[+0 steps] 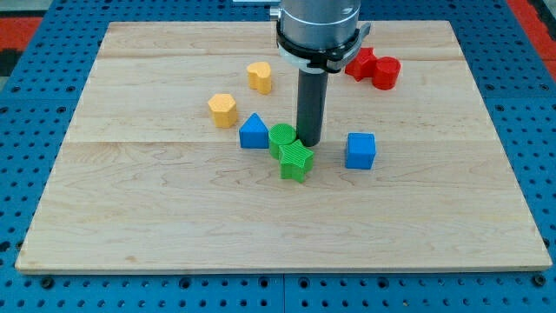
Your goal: Move the blue triangle below the yellow hexagon
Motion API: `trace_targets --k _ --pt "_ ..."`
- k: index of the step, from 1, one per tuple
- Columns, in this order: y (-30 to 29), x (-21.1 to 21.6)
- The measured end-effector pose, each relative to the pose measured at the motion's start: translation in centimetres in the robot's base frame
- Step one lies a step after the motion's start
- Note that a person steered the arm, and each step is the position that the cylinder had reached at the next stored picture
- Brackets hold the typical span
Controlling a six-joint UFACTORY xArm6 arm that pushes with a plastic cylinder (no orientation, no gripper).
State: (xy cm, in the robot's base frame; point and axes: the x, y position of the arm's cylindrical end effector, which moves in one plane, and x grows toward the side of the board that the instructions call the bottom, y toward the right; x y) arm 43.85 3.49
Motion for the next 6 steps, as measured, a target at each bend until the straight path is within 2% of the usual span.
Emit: trace_targets --k 1,4,6 --pt "-0.3 -2.0" --pt "-9.7 -2.6" --pt "-8.8 -2.6"
